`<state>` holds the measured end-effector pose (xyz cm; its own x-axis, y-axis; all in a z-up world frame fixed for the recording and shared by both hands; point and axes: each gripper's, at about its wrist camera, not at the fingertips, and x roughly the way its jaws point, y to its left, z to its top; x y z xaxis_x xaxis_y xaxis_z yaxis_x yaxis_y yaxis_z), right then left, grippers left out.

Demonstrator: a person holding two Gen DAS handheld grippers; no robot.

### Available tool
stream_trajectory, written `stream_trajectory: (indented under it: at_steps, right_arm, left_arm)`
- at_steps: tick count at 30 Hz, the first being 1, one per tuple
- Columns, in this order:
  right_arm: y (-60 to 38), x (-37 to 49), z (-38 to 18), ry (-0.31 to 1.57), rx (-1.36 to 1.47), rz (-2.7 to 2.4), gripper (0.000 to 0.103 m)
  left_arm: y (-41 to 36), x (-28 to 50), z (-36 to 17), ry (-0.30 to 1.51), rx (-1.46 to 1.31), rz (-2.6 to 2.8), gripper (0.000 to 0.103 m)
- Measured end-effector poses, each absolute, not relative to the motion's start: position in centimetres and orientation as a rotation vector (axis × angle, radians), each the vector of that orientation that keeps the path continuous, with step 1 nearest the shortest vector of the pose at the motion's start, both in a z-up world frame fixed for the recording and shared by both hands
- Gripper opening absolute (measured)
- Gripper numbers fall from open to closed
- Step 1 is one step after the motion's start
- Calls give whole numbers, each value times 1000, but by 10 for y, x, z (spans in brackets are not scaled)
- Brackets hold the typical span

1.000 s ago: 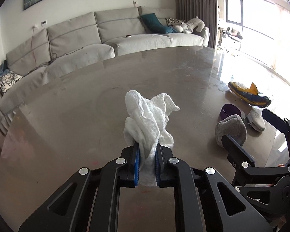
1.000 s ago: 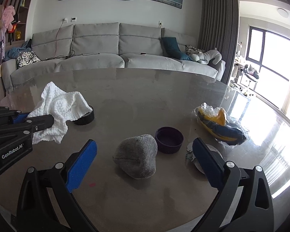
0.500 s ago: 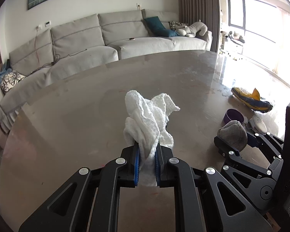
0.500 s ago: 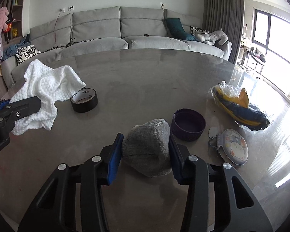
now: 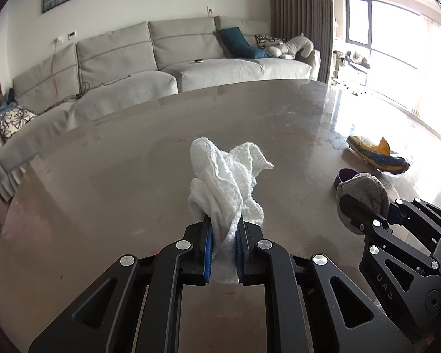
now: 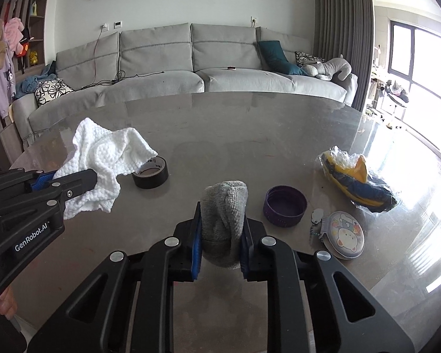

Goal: Collect trash
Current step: 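Grasp the white towel with the left gripper while the right grasps the grey knit hat, then carry the towel and hat with both grippers over the white bin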

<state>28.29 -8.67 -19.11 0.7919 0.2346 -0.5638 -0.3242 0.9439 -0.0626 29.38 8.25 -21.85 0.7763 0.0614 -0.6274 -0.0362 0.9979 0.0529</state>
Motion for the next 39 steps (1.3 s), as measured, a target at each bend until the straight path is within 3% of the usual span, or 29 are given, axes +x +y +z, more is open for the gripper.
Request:
stream_trajectory:
  at_steps: [21,39]
  right_arm:
    - [-168,157,-143,514,-156,88,21]
    - [-272,62,-188,600,-37,-173,22]
  left_arm:
    - [-14,220,-204,644,108,-296,12]
    - [-144,122,-252,757,267,-592,12]
